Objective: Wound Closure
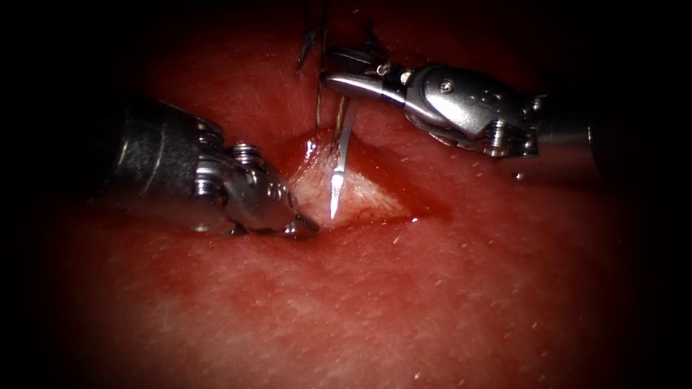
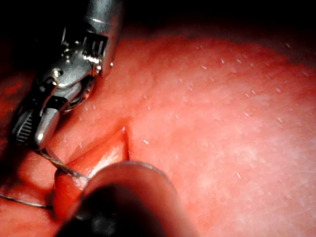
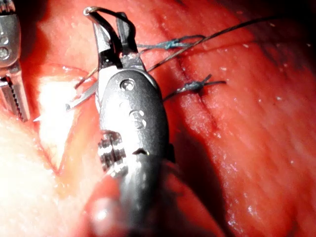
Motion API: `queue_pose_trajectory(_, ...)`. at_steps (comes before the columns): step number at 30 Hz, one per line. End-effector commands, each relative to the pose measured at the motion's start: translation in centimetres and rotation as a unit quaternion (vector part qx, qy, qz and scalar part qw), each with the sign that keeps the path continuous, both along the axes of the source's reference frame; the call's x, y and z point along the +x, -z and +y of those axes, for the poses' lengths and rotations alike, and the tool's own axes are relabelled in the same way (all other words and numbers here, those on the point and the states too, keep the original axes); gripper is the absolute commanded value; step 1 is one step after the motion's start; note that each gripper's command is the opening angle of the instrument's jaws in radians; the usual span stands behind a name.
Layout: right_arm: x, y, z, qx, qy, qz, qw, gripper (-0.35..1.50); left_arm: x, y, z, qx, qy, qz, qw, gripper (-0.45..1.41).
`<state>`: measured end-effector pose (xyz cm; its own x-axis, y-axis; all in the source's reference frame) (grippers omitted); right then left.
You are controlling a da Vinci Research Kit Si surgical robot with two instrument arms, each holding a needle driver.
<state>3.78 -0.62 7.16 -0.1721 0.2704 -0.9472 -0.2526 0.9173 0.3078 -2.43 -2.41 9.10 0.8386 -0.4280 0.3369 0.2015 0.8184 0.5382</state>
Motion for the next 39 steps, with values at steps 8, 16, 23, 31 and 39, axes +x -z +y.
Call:
queue_pose_trajectory(8, 0.19, -0.16, -0.31, -0.012, -0.003, -0.005, 1.000, -0.35, 0.02, -0.03, -0.07, 0.000, 0.000, -0.006, 1.000, -0.03)
queue_pose_trajectory(16, 0.22, -0.20, -0.35, -0.015, -0.022, -0.001, 1.000, -0.35, 0.11, 0.09, -0.12, -0.009, 0.007, -0.015, 1.000, 0.04)
queue_pose_trajectory(23, 0.20, -0.19, -0.40, -0.015, -0.013, -0.005, 1.000, -0.35, 0.09, 0.31, -0.32, -0.025, 0.009, -0.018, 0.999, 0.06)
queue_pose_trajectory(31, 0.20, -0.20, -0.38, -0.016, -0.013, -0.011, 1.000, -0.35, 0.05, 0.46, -0.59, -0.034, 0.019, -0.026, 0.999, 0.07)
queue_pose_trajectory(39, 0.24, -0.17, -0.44, 0.005, -0.009, -0.013, 1.000, -0.35, 0.16, 0.49, -0.70, -0.037, 0.018, -0.029, 0.999, 0.07)
